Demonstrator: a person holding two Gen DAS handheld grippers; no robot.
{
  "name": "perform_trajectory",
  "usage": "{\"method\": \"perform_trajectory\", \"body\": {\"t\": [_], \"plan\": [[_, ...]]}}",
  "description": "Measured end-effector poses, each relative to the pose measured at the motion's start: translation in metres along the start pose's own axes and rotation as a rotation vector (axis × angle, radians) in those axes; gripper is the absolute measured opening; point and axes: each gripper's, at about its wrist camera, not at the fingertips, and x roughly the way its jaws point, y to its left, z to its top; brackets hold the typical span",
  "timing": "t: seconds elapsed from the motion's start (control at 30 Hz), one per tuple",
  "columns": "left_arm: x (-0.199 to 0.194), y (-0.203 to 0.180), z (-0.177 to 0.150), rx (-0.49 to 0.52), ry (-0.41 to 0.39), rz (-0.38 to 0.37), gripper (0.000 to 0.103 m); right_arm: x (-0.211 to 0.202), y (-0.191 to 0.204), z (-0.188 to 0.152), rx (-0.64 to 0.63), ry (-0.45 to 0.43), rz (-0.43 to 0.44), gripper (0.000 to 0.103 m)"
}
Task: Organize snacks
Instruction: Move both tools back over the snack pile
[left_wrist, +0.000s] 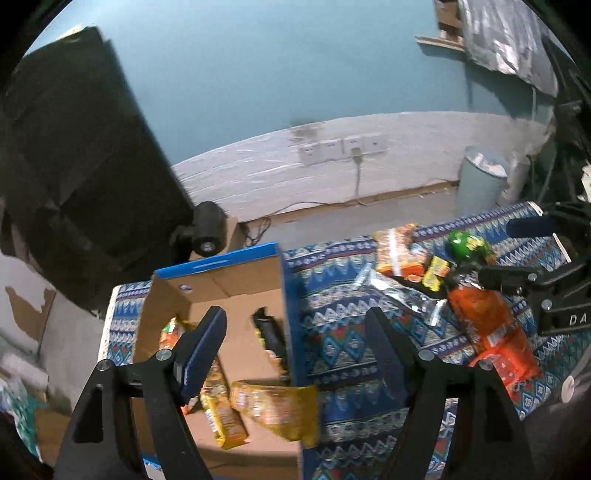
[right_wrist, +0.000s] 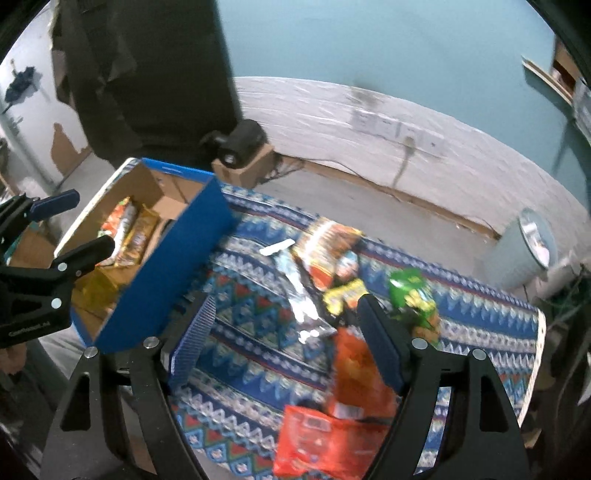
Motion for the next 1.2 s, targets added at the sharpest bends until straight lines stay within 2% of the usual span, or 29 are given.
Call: {"method": "perform_trajectory", "body": {"t": [0.33,0.57,0.83,1.2], "plan": [[0.009,-0.052,0.004,0.080,0.043,-0.049,0.080,-0.010,-0.046,-0.025,0.075,0.009,-0.045,0.079],[0.031,-0.066,0.000,0.064,0.122,-0.067,0.081,-0.006,-0.064,-0.038,0.094,0.036,-0.062,0.079],[0.060,-0.078,-0.009,0.080,0.190,-0.065,0.081,0.017,-0.084,-0.049,0.132,0.098,-0.068,0.080],[0.102,-0.096,-0.021,0.090,0.284,-0.075,0.081,0.075,-0.101,-0.065,0.170,0.227,-0.057,0.080]]}}
